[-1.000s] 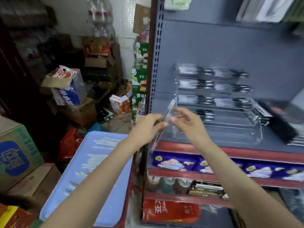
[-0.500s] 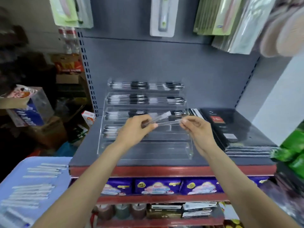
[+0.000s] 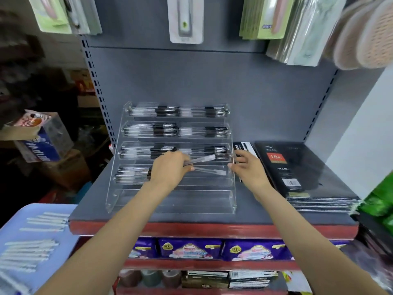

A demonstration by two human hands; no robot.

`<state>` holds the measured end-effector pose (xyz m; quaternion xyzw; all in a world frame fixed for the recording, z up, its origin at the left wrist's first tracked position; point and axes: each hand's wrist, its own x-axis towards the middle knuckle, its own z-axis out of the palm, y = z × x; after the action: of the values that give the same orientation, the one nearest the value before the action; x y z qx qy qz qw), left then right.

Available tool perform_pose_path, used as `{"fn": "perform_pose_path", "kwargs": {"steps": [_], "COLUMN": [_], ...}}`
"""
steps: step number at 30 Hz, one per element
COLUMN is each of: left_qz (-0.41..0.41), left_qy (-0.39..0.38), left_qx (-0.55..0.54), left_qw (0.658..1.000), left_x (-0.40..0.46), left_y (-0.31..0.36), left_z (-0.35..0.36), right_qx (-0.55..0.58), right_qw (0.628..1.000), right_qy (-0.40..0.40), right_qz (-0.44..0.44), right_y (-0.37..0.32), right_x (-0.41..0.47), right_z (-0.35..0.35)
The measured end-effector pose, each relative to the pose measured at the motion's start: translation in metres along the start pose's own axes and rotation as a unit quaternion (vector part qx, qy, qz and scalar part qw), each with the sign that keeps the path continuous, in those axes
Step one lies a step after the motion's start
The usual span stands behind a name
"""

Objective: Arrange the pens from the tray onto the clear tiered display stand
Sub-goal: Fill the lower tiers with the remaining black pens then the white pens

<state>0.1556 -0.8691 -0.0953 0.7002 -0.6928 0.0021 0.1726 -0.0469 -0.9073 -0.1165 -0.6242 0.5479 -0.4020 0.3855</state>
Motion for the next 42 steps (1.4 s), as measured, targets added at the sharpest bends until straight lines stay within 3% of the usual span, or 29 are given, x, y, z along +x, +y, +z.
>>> {"fn": "perform_pose_path", "kwargs": {"steps": [10,18,33,37,42], "left_qz": [0.073,0.16,0.055,0.056,0.073], "left_qy": [0.029,-0.095,-0.083,-0.101,-0.089], "left_qx": [0.021,-0.068,0.034,0.096,0.099], "left_qw": [0.997,0.98,0.994,0.989,0.988], "left_x": [0.001,0.007,0.012,0.014,0.016], "left_y": [-0.002,-0.002,-0.006,-0.011,-0.007], "left_z": [0.009,0.009,0.013,0.011,0.013], "right_qx": [0.015,0.027,0.053,0.06,0.065], "right_qw": [1.0,1.0,0.999,0.998,0.998], "right_qy": [-0.013,-0.01,-0.008,-0.007,-0.009], "right_qz": [0.005,0.001,0.002,0.002,0.007], "right_y": [0.009,0.007,0.007,0.008,0.008], "right_x": [0.006,0.006,0.003,0.003,0.003], "right_z": [0.003,-0.001,-0.001,0.0,-0.001]}}
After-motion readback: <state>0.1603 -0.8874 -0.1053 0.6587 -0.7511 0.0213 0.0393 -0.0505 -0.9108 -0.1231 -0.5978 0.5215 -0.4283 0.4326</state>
